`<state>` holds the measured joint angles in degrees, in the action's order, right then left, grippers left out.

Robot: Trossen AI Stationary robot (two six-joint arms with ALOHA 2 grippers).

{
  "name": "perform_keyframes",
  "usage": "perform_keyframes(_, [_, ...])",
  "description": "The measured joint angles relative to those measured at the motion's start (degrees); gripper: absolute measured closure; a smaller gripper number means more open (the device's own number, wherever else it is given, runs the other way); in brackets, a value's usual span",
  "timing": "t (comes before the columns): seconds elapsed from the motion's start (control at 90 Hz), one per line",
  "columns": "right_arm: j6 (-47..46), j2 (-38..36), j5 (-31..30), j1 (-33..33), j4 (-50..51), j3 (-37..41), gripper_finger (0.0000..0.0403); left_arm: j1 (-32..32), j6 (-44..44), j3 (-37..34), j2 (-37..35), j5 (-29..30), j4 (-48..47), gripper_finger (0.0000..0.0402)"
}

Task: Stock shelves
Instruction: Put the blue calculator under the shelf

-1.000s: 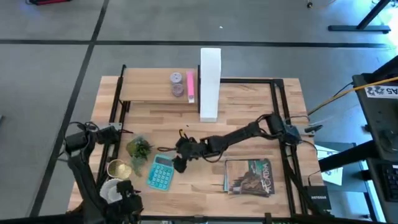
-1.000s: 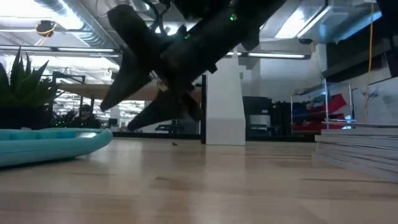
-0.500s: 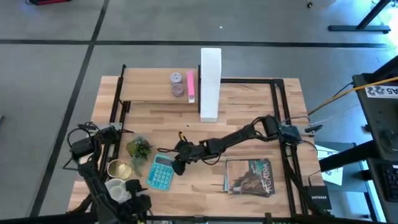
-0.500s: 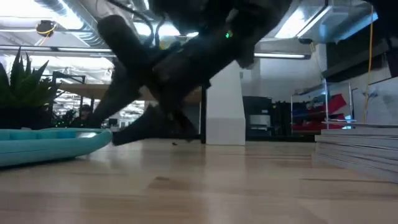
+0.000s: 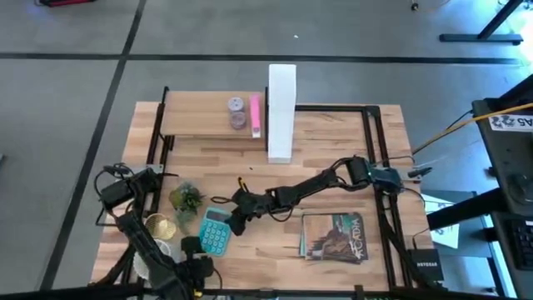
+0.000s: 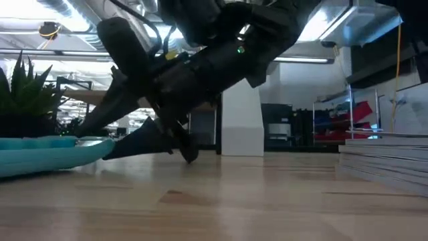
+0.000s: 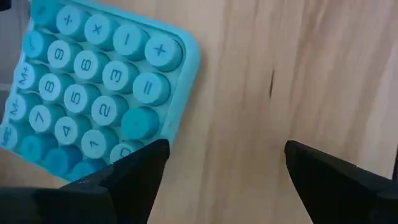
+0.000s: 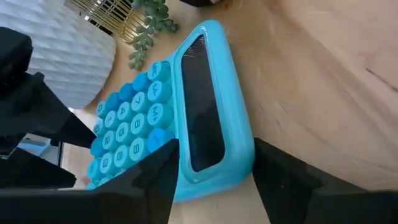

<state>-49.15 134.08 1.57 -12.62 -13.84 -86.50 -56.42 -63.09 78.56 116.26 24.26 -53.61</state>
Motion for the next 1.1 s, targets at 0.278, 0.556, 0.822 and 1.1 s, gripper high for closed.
perform_keyframes(0.278, [2.8, 0.7, 0.4, 0.1, -2.8, 0.1, 0.0237, 2.1, 4.7, -0.1, 0.1, -0.5, -0.1, 0.0089])
perform_keyframes(0.556, [4.7, 0.7, -0.2, 0.1, -2.5, 0.2, 0.0306, 2.4, 4.8, -0.4, 0.4, 2.8, -0.7, 0.0089])
perform_keyframes(0.822, [6.7, -1.3, -2.6, 0.2, -2.0, 0.1, 0.0341, 2.4, 3.7, 0.2, 0.4, 3.7, -1.0, 0.0089])
perform_keyframes(1.1, [14.5, -11.2, -9.0, 0.4, 13.8, 0.1, 0.0359, 2.4, 0.5, 0.9, 0.5, 9.0, -3.3, 0.0088])
